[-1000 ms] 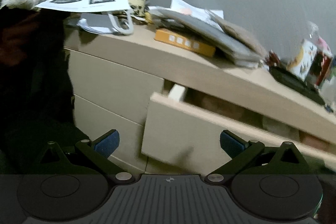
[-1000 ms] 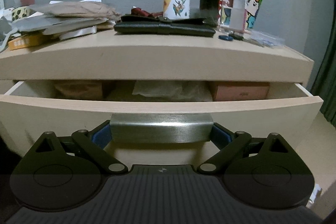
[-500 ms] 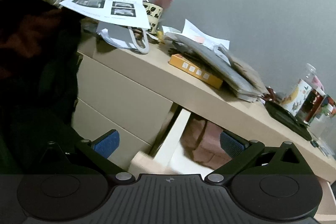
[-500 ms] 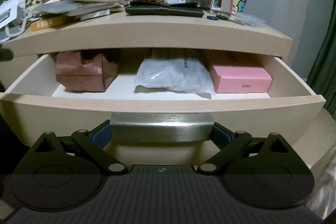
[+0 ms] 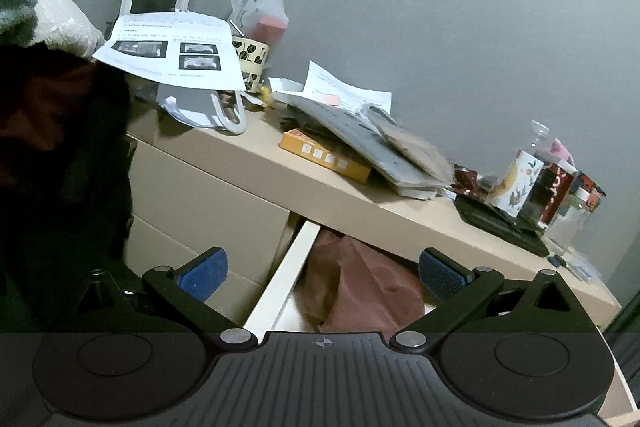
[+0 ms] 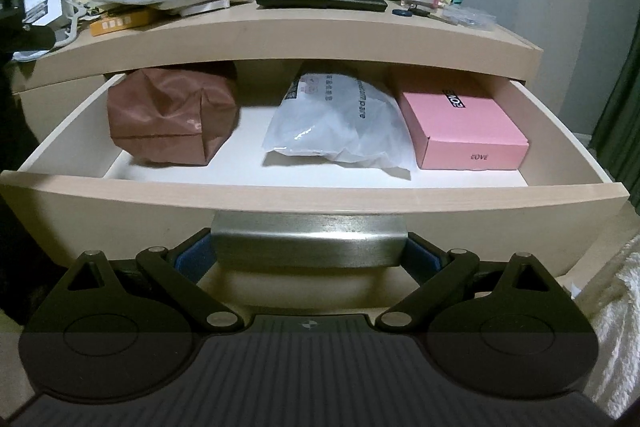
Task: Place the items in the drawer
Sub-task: 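Pull the top drawer open by its handle with the right tool, then release the drawer handle and raise the right tool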
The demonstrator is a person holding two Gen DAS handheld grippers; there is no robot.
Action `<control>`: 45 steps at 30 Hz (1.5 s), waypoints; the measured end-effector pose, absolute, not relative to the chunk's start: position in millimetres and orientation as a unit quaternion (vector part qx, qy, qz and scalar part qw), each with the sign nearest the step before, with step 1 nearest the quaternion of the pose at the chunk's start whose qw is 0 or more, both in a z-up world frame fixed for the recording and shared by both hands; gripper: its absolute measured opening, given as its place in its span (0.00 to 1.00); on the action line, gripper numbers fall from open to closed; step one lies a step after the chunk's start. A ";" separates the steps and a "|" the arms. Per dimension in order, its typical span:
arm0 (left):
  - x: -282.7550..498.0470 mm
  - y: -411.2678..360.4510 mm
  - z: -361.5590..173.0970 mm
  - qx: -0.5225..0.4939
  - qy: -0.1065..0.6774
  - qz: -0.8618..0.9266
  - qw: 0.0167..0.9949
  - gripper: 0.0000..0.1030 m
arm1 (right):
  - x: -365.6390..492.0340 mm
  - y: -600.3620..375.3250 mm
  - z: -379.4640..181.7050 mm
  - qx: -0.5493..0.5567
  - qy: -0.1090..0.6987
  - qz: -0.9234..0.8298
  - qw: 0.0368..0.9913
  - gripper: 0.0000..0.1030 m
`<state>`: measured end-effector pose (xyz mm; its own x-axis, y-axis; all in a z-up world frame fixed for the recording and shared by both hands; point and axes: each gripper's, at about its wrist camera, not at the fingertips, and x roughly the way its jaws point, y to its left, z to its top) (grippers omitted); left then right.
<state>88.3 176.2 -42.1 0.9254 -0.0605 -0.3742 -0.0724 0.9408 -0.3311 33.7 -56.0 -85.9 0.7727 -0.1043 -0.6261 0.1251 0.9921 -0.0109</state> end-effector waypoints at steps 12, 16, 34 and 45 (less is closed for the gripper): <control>76.2 154.9 -22.5 -0.109 0.212 0.012 0.971 1.00 | 30.7 -66.1 -83.3 0.030 0.325 -0.036 0.944 0.98; 69.5 140.3 -18.6 -0.090 0.215 0.005 0.973 1.00 | 26.1 -68.8 -77.1 0.036 0.316 -0.031 0.947 0.99; 41.2 112.6 9.0 -0.039 0.185 -0.003 0.982 1.00 | 6.8 -81.4 -29.3 0.043 0.196 -0.009 0.980 1.00; 41.1 94.0 34.6 -0.019 0.151 -0.004 0.988 1.00 | 25.1 -100.5 5.6 0.024 0.078 0.017 0.997 1.00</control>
